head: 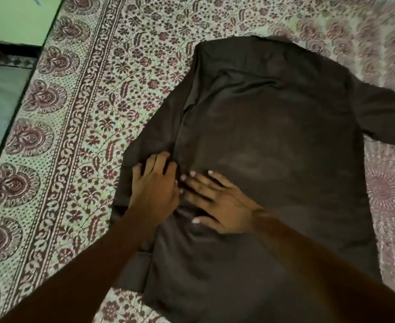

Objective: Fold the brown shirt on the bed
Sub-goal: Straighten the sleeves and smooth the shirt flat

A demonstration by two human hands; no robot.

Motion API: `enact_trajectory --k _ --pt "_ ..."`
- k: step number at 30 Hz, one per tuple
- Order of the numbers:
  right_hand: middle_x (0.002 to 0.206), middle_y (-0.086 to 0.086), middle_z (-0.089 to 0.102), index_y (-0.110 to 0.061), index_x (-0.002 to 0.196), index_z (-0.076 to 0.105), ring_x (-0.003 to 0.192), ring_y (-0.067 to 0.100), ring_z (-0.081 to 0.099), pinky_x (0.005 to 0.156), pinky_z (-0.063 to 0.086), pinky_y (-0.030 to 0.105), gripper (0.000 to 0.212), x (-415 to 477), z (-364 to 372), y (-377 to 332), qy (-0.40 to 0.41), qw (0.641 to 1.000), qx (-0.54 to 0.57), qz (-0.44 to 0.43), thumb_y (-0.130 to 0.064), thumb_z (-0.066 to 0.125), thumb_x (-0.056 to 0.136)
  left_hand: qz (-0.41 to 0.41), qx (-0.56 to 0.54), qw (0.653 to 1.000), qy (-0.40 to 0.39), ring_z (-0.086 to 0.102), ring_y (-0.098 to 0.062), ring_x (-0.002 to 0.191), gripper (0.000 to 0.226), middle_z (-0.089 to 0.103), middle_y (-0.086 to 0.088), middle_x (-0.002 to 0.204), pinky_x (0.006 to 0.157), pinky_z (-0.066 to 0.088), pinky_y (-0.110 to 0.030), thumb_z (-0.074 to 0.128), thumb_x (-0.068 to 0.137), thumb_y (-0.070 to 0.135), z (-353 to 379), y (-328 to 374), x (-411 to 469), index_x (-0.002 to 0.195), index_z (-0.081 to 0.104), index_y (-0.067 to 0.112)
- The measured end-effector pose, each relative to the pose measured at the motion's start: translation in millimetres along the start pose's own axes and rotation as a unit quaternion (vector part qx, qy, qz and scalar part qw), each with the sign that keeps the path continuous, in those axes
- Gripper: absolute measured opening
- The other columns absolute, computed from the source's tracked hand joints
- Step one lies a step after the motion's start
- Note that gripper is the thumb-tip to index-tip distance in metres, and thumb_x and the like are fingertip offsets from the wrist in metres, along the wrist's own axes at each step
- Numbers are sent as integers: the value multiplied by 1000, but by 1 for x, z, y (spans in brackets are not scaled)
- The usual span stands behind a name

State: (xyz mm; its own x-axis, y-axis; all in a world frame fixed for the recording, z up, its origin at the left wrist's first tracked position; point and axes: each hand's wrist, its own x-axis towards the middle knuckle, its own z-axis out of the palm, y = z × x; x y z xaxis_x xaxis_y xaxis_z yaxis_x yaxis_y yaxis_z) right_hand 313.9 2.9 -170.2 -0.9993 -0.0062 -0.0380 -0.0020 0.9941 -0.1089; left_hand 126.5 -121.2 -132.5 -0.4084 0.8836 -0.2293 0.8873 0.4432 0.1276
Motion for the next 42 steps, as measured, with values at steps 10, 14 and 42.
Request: enact_trajectory --k 10,14,42 --pt "171 9 21 -14 161 34 159 28 18 128 18 48 63 1 -4 90 -16 992 27 125 -49 33 108 174 -12 985 19 34 -34 143 76 32 -11 166 110 45 -55 79 76 11 -28 44 120 147 51 4" --pt "174 6 13 -26 162 29 160 27 14 126 22 52 65 -9 -6 155 17 937 46 345 -56 29 105 89 -132 970 -185 -16 -22 159 126 -22 7 171 130 9 -48 80 75 46 -27 57 150 165 -3 22" --pt "173 8 -14 -21 166 -1 160 28 -13 126 -3 59 98 -53 -10 276 113 539 159 820 -82 25 94 -22 6 940 -340 -53 -29 140 177 -66 7 141 124 -5 -58 87 37 79 -45 98 154 140 -51 37"
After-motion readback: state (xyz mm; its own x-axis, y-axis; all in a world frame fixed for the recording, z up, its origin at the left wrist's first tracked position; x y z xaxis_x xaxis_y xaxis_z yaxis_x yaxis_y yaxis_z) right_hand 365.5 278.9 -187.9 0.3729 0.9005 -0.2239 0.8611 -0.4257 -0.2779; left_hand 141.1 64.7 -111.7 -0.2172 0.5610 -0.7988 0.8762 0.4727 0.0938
